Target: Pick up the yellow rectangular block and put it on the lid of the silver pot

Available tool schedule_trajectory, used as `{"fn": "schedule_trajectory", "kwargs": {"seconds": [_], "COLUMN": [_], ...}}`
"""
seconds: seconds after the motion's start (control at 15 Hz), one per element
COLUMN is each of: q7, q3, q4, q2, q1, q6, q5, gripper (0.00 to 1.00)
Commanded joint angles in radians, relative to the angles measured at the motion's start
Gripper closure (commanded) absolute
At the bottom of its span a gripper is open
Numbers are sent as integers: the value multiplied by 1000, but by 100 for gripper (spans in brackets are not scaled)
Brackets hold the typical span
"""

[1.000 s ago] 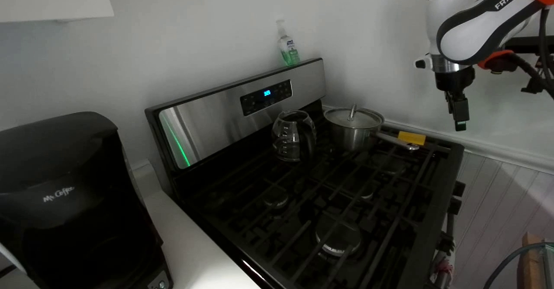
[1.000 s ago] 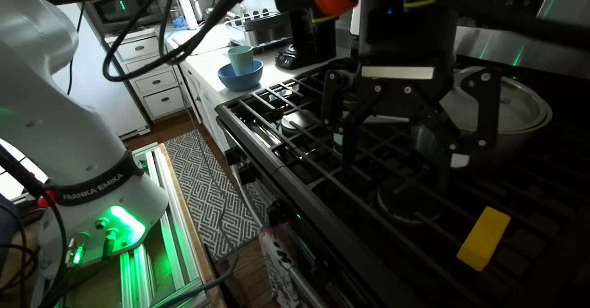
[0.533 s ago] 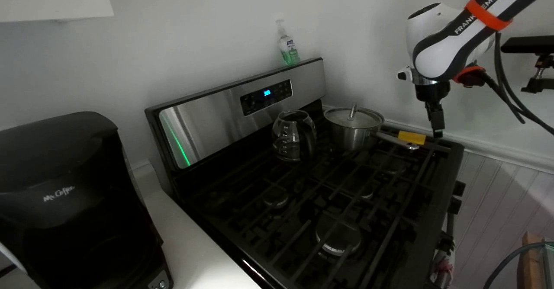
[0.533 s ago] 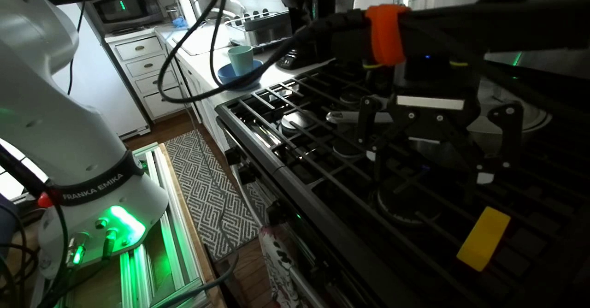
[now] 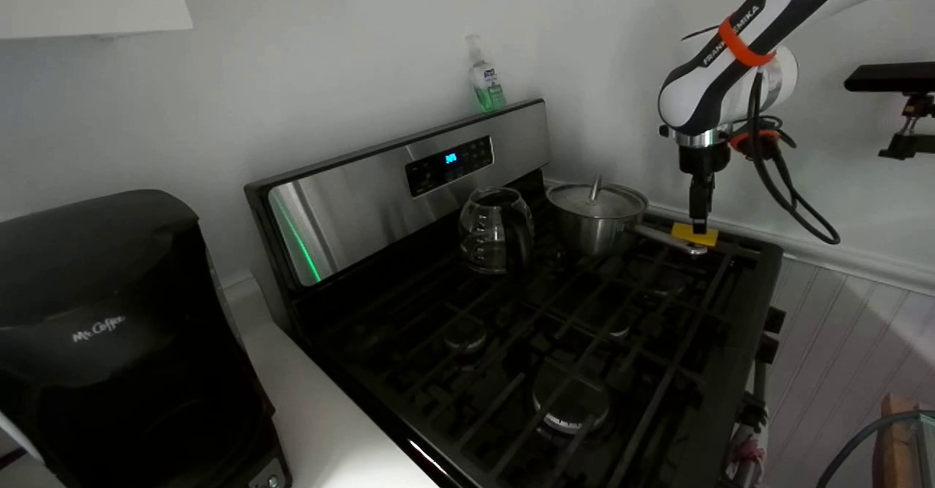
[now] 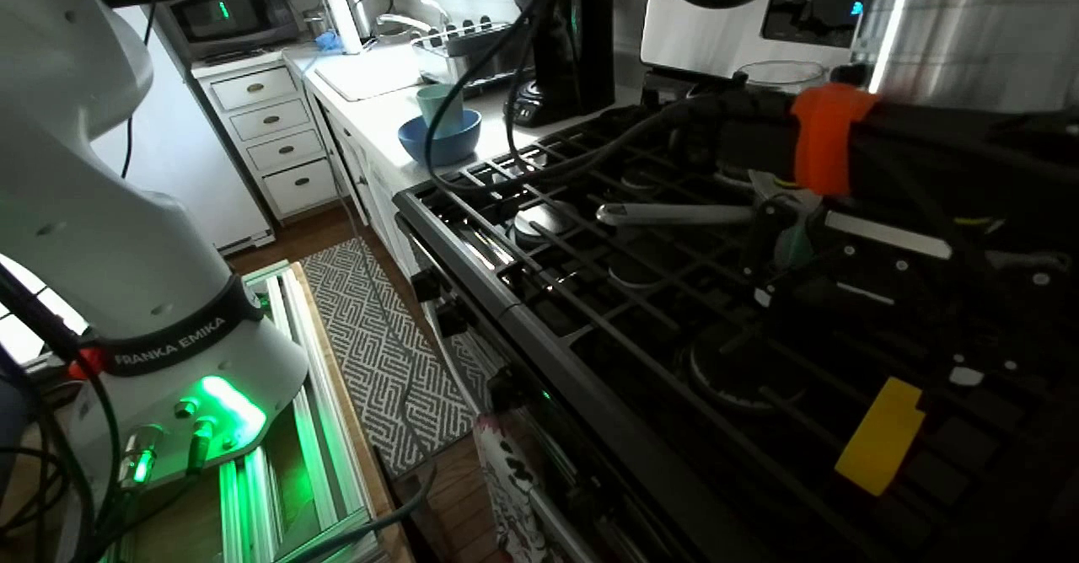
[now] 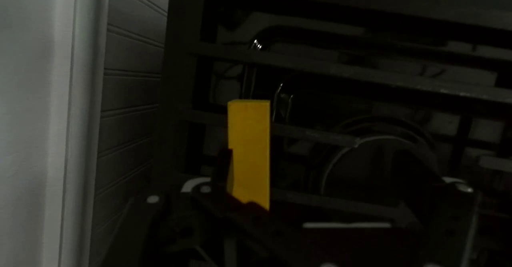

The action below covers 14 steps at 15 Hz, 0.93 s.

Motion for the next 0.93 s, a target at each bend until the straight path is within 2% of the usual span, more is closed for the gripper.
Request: {"fn": "schedule_trajectory", "kwargs": {"seconds": [0.0, 0.33, 0.47, 0.6, 0.87], "q7": [10, 32, 28, 15, -6], "q3": [29, 45, 54, 68, 85], "q4": [131, 239, 262, 282, 283], "q2": [112, 213, 238, 256, 237], "q1": [-51, -90, -99, -108, -109], "q6": [-30, -74, -98, -130, -180], "q5": [49, 34, 29, 33, 25], "gripper": [0, 1, 25, 36, 66]}}
